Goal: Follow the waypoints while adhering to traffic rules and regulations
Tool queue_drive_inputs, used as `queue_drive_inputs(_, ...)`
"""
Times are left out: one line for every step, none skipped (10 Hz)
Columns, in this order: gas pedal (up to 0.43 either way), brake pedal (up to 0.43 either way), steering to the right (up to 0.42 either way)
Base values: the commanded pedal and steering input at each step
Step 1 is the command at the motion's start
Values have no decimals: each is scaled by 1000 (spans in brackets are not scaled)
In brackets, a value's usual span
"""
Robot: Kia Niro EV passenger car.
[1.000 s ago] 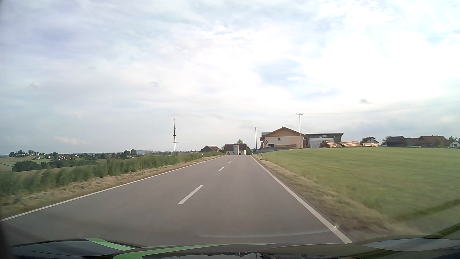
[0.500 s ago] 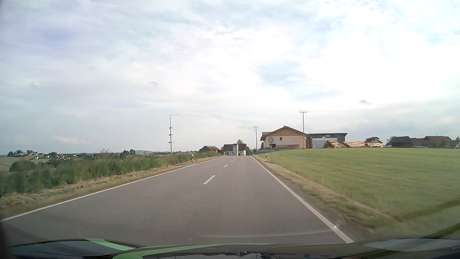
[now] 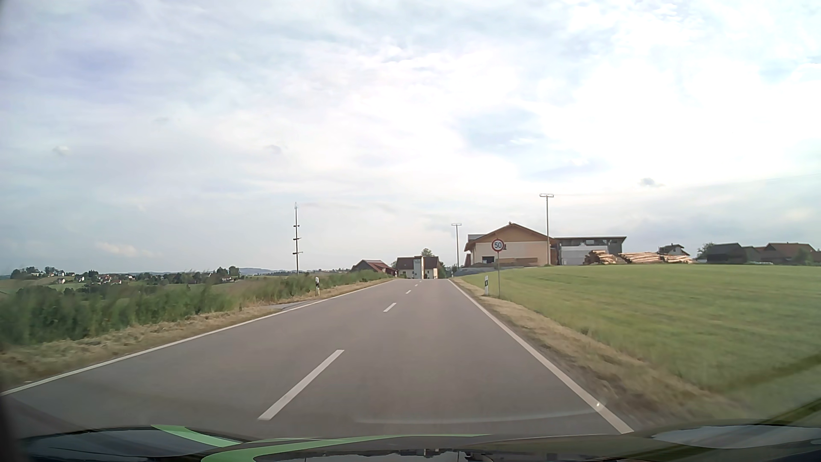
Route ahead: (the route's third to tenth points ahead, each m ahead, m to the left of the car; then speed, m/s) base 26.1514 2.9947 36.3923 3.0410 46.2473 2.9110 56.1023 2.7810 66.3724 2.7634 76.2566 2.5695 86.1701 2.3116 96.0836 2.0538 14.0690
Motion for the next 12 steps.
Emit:
queue_drive_inputs(0, 195, 4)
queue_drive_inputs(0, 195, 3)
queue_drive_inputs(0, 201, 3)
queue_drive_inputs(0, 201, 3)
queue_drive_inputs(0, 201, 3)
queue_drive_inputs(0, 201, 3)
queue_drive_inputs(0, 201, 3)
queue_drive_inputs(0, 207, 3)
queue_drive_inputs(0, 213, 2)
queue_drive_inputs(0, 213, 1)
queue_drive_inputs(0, 220, 0)
queue_drive_inputs(0, 220, 0)
